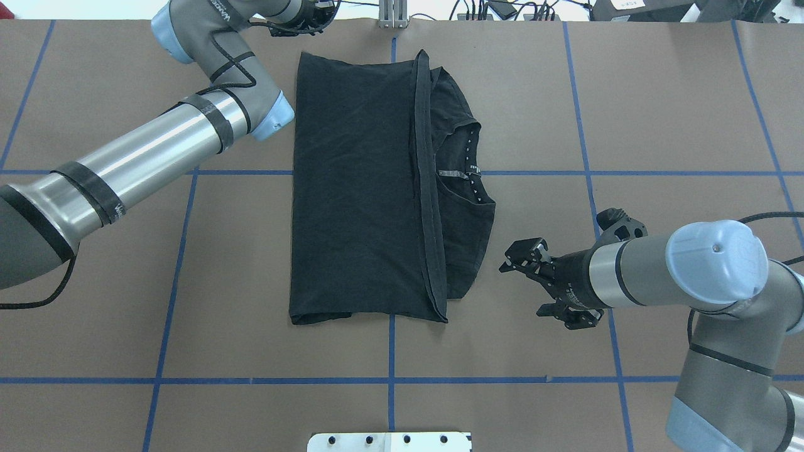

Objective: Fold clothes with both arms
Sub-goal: 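Release the shirt with both grippers and raise the left arm away, then grasp the shirt's folded edge nearest the right gripper and pull it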

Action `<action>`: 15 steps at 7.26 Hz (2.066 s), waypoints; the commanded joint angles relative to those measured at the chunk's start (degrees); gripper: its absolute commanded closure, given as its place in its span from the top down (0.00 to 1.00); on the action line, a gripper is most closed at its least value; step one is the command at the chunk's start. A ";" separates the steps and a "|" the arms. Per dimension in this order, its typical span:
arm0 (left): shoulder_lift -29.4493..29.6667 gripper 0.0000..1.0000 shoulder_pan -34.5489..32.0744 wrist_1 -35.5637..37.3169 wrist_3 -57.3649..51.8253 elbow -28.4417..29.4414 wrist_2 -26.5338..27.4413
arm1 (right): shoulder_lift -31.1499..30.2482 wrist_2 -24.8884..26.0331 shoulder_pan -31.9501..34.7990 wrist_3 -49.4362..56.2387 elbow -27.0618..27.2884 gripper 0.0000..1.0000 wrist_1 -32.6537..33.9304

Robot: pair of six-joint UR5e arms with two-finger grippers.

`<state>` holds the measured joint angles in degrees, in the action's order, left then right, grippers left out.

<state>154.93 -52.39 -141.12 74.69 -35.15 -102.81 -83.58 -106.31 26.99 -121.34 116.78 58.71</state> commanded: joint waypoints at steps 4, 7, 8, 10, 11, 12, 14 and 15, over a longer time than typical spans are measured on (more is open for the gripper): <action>-23.73 1.00 -1.22 13.59 -0.51 -39.22 -8.45 | 6.90 1.72 -0.44 18.48 -2.78 1.00 9.45; -31.79 1.00 -1.05 14.21 -0.33 -48.61 -9.60 | 19.72 3.91 -4.39 37.36 -7.76 0.84 24.21; -31.88 1.00 -0.96 14.21 -0.33 -48.52 -9.60 | 22.81 6.61 -6.75 40.88 -11.01 0.83 25.48; -32.14 1.00 -0.87 14.21 -0.24 -48.70 -9.52 | 23.37 9.28 -9.41 47.03 -13.23 0.73 25.76; -32.23 1.00 -0.87 14.21 -0.16 -48.70 -9.43 | 23.37 9.63 -9.33 51.86 -14.20 0.67 25.76; -32.23 1.00 -0.87 14.21 0.02 -48.70 -9.43 | 23.37 9.63 -9.32 54.17 -14.29 0.52 25.76; -32.58 1.00 -0.87 14.21 0.11 -48.87 -9.34 | 23.37 9.54 -9.15 55.67 -14.38 0.00 25.76; -32.67 1.00 -0.79 14.21 0.11 -48.87 -9.34 | 23.37 9.37 -8.89 56.47 -14.38 0.00 25.76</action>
<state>122.43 -53.23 -126.91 74.77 -83.97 -112.18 -60.21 -96.78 17.88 -66.12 102.45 84.46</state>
